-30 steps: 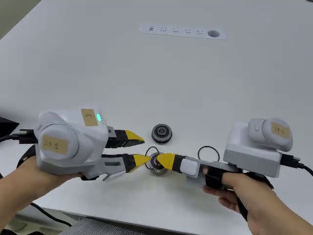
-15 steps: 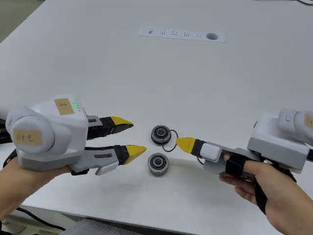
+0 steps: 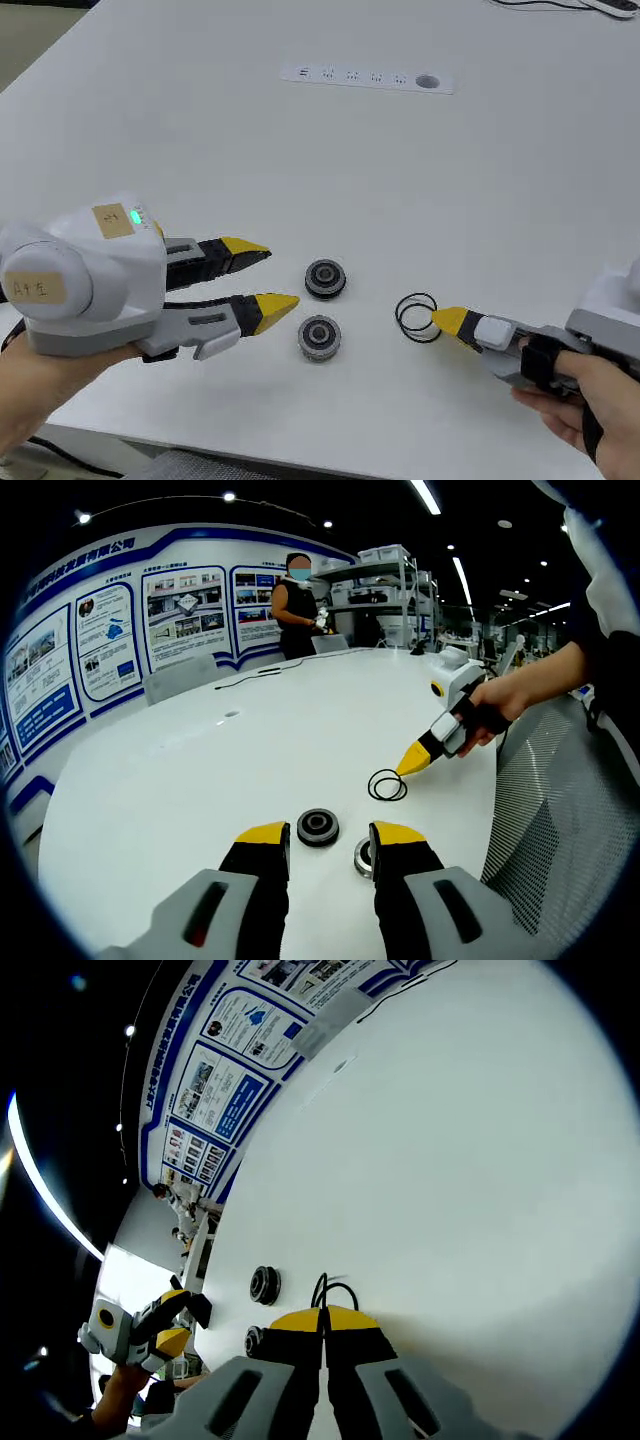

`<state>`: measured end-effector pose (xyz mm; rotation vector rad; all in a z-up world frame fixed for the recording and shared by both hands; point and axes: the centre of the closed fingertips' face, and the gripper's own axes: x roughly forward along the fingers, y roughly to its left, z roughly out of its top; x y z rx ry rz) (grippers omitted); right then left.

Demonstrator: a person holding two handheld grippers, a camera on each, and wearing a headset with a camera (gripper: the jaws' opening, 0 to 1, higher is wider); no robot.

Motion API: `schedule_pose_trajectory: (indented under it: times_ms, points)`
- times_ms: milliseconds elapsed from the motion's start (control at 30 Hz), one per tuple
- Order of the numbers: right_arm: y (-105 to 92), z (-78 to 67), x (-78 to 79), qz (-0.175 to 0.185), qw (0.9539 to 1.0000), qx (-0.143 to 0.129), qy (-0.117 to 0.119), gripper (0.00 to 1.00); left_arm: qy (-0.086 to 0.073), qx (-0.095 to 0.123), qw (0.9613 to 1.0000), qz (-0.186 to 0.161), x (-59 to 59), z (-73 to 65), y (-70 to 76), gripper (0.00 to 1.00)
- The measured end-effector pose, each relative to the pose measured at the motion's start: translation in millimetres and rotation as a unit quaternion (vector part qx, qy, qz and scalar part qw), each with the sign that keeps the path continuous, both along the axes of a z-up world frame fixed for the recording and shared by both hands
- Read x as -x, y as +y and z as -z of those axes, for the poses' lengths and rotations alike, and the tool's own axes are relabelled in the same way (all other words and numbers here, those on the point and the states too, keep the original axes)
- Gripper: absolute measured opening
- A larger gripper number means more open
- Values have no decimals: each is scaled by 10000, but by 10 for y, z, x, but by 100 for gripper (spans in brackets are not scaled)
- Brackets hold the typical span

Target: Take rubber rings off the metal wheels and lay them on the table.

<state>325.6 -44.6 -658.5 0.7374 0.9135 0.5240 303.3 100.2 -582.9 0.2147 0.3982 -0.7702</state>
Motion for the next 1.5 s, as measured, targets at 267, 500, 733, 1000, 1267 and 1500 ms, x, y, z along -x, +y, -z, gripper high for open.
schedule_pose_trajectory:
  times_ms: [267,500,733,1000,1267,1500]
  points:
    - [-18,24,54,50,9998,188,106,2,-55,29,10000,-31,-20,-40,3,33]
    - [-76,65,73,30,9989,454,107,4,-49,51,10000,-16,2,-37,-11,33]
    - [-150,70,51,73,9986,515,46,7,-50,47,10000,-17,8,-32,-11,33]
    - [-120,-54,0,132,9994,276,-189,12,-12,-22,10000,47,-8,-8,-2,33]
    - [52,-340,-145,-60,9971,-145,-742,20,100,-109,9998,162,-140,35,19,30]
    - [151,-389,-205,-226,9960,-378,-775,21,191,-246,9991,304,-361,150,-65,29]
